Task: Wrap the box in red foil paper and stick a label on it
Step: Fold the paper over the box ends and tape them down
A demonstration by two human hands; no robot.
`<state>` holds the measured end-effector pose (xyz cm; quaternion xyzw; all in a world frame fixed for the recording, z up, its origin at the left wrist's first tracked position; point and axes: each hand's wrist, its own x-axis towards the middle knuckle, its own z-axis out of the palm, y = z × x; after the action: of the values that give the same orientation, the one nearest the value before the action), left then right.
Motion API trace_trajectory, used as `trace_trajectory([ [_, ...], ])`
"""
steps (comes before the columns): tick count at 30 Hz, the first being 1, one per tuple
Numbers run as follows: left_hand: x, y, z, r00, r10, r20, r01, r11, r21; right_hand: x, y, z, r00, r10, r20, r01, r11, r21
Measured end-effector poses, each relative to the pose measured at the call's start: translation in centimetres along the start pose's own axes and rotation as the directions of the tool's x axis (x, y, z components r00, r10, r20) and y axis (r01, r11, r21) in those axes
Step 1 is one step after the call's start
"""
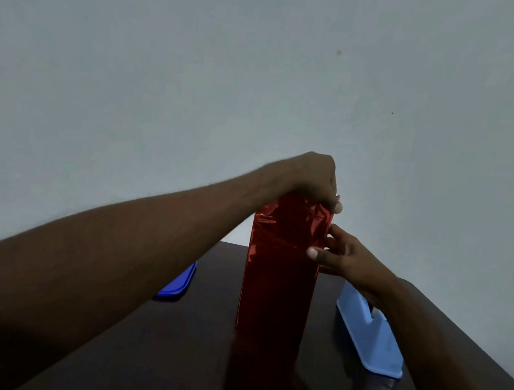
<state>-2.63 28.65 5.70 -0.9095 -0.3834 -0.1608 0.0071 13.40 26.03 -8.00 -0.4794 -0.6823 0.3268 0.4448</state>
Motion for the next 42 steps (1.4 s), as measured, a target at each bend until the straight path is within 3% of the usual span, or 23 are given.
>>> trace_trajectory([
  [3, -0.2, 0.0, -0.6, 0.991, 0.011, -0.132, -0.03, 0.989, -0.142, 0.0, 0.1, 0.0, 1.0, 0.005, -0.003, -0.005, 1.0, 0.005],
  [6, -0.2, 0.0, -1.6, 0.995, -0.058, -0.078, 0.03, 0.946, -0.322, 0.0, 0.2, -0.1, 1.0, 0.009, -0.005, -0.009, 1.0, -0.001],
  [9, 0.1, 0.0, -1.1, 0.996, -0.063, 0.055, 0.065, 0.997, -0.031, 0.0, 0.1, -0.1, 1.0, 0.009, -0.002, -0.009, 1.0, 0.002],
  [10, 0.0, -0.1, -0.6, 0.998, -0.033, 0.046, 0.034, 0.999, -0.011, 0.0, 0.1, -0.1, 1.0, 0.008, 0.002, -0.008, 1.0, 0.003],
  [12, -0.4, -0.6, -0.3, 0.997, 0.043, -0.058, -0.05, 0.99, -0.134, 0.0, 0.1, -0.2, 1.0, 0.003, 0.004, -0.003, 1.0, 0.007],
  [14, -1.2, -1.8, -0.9, 0.989, 0.033, -0.145, -0.082, 0.934, -0.348, 0.0, 0.2, -0.3, 1.0, 0.001, 0.004, -0.001, 1.0, 0.009],
  [16, -1.7, -3.2, -2.1, 0.991, -0.003, -0.131, -0.057, 0.893, -0.447, 0.0, 0.2, -0.4, 1.0, -0.001, 0.017, 0.0, 1.0, 0.011],
  [18, -2.0, -4.6, -3.1, 0.997, -0.023, -0.072, 0.002, 0.961, -0.278, 0.1, 0.2, -0.4, 0.999, -0.011, 0.036, 0.01, 1.0, 0.014],
  [21, -1.7, -7.0, -3.4, 0.979, -0.148, -0.139, 0.157, 0.986, 0.052, 0.1, 0.1, -0.3, 0.998, -0.021, 0.056, 0.018, 0.999, 0.042],
  [22, -1.6, -7.6, -3.4, 0.969, -0.208, -0.131, 0.215, 0.976, 0.045, 0.1, 0.0, -0.3, 0.998, -0.023, 0.06, 0.021, 0.999, 0.043],
  [24, -1.7, -8.0, -3.1, 0.946, -0.322, 0.022, 0.323, 0.941, -0.103, 0.1, -0.1, -0.2, 0.998, -0.03, 0.059, 0.028, 0.999, 0.042],
  [26, -1.9, -7.9, -2.9, 0.937, -0.332, 0.105, 0.345, 0.927, -0.148, 0.0, -0.2, -0.2, 0.998, -0.035, 0.05, 0.033, 0.999, 0.039],
  [28, -1.5, -7.9, -3.0, 0.958, -0.284, -0.028, 0.28, 0.954, -0.107, -0.1, -0.4, -0.3, 0.998, -0.037, 0.049, 0.036, 0.999, 0.019],
  [32, -1.0, -7.5, -3.8, 0.944, -0.244, -0.221, 0.204, 0.961, -0.188, -0.2, -0.4, -0.4, 0.999, -0.026, 0.045, 0.026, 1.0, 0.008],
  [34, -1.0, -7.6, -4.2, 0.938, -0.27, -0.219, 0.209, 0.942, -0.263, -0.3, -0.5, -0.3, 0.999, -0.025, 0.046, 0.025, 1.0, 0.013],
  [38, -1.8, -8.7, -3.9, 0.939, -0.341, -0.038, 0.307, 0.884, -0.352, -0.2, -0.5, -0.2, 0.999, -0.009, 0.035, 0.009, 1.0, -0.017],
  [42, -3.2, -10.9, -2.3, 0.902, -0.395, -0.177, 0.294, 0.86, -0.418, -0.3, -0.2, -0.2, 1.0, 0.006, -0.016, -0.006, 0.999, -0.034],
])
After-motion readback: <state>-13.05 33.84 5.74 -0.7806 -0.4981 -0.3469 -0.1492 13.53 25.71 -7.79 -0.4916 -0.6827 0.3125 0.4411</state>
